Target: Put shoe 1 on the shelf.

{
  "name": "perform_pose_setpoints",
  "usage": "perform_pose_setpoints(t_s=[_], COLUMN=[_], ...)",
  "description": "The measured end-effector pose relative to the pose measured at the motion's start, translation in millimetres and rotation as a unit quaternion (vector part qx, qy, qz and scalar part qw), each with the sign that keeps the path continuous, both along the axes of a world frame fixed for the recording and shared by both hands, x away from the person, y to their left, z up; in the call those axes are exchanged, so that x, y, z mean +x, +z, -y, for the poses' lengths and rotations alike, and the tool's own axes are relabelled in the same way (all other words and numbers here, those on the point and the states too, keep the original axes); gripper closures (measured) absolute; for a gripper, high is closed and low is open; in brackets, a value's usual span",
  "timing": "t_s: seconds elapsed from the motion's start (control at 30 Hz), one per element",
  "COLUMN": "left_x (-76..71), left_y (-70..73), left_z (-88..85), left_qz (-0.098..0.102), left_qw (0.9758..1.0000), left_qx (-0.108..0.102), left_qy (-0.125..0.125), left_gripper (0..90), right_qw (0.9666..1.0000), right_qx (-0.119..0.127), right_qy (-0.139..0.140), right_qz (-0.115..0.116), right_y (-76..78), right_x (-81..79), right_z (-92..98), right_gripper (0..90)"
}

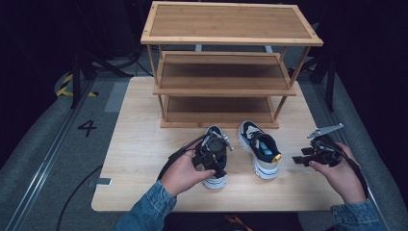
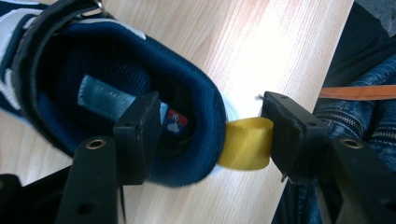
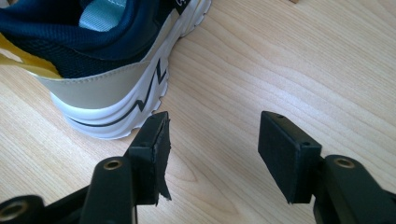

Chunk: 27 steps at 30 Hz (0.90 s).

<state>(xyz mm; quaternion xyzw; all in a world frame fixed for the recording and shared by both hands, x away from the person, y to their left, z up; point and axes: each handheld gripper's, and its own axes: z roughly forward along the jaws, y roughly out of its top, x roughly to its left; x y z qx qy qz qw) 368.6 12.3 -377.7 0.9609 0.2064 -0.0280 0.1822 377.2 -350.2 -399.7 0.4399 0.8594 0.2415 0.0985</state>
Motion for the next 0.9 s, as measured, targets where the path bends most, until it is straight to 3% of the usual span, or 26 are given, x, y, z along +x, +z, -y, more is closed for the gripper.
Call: perform_pose_setpoints(t_s=[0.13,0.57,0.63,0.7,0.8,0.9], left_x=[1.4,2.9,1.4,1.4,0.6,1.3], left_y=[-10.4,-26.3,-23.4,-19.9,-17.2,-12.8], left_z=[6.4,13.2,12.6,11.4,10.7,8.6], left_qz=[0.000,0.002,0.012,0.009,0.021,0.025], left_qw=[0.9999,0.9995,0.9993,0.9993,0.9986,0.9989], left_qx=[0.013,0.021,0.027,0.026,0.038,0.029], left_qy=[-0.008,-0.024,-0.022,-0.024,-0.031,-0.029], left_gripper=[40.1,43.9,56.7,61.7,65.6,65.9], right_qw=[1.0000,1.0000,1.0000,0.9999,0.9999,0.9999], right_qx=[0.000,-0.003,-0.004,-0.005,-0.005,-0.005], right_qy=[0.000,0.004,0.007,0.008,0.007,0.010], right_qz=[-0.001,-0.003,-0.005,-0.006,-0.007,-0.008], right_y=[-0.4,-4.1,-5.1,-5.1,-5.5,-6.4], right_x=[-1.6,-2.7,-2.4,-2.3,-2.2,-2.2], right_z=[1.0,1.8,0.9,0.7,0.3,-0.2], right_gripper=[44.5,42.9,42.9,42.9,42.9,42.9])
